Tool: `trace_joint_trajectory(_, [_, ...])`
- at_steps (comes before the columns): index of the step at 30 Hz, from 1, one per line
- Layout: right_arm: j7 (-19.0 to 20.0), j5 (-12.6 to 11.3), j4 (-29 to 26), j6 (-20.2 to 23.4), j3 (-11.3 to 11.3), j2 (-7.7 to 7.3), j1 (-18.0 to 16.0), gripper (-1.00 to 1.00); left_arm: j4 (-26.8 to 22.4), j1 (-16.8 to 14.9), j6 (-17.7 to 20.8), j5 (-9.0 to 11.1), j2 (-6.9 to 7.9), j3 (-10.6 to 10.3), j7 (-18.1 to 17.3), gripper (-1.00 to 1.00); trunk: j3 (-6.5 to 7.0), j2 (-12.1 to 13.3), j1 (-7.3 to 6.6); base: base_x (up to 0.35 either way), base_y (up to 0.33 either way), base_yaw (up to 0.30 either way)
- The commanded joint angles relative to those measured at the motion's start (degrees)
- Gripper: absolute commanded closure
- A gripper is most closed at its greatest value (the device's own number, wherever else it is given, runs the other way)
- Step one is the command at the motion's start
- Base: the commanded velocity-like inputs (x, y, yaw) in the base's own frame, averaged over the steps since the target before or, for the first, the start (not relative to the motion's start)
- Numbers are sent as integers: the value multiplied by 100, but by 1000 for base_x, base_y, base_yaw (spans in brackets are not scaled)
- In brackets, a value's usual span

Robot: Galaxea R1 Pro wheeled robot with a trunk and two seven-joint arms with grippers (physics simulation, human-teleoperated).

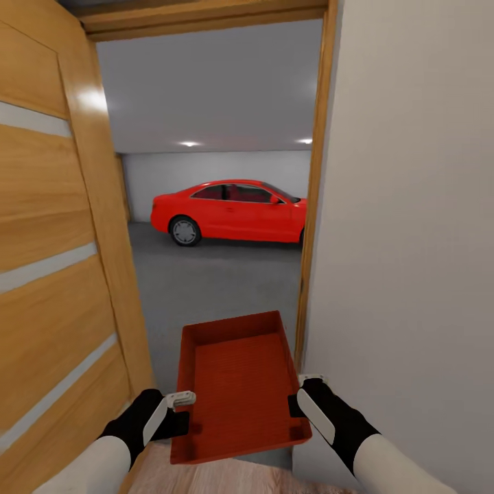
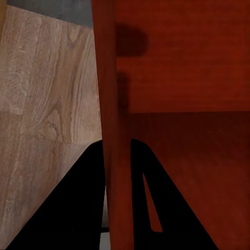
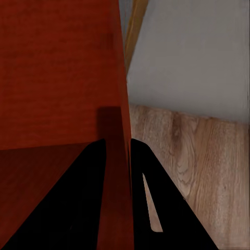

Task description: Move the two storage containers from the living room to the garage. In the garage, place one container on the floor and stack the other container on top of it (either order is fine).

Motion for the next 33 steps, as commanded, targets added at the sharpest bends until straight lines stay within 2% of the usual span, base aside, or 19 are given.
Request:
trace_joint_trajectory(1, [-46,-136,0,-2,105,3,-3,100,-14,-6,31,46,-30,60,21,100,-6,-6,1,0,0,-237])
trace_joint_trajectory(10, [-46,-135,0,0,106,6,-4,100,-14,-6,31,46,-30,58,21,100,-3,-6,1,0,30,-101])
trace_joint_trajectory(27, [-46,-134,0,1,106,4,-3,100,-14,-6,31,46,-30,55,21,100,-3,-6,1,0,281,-2])
trace_joint_trajectory(33, [-46,-136,0,-2,105,2,-3,100,-14,-6,31,46,-30,59,21,100,-3,-6,1,0,64,-39])
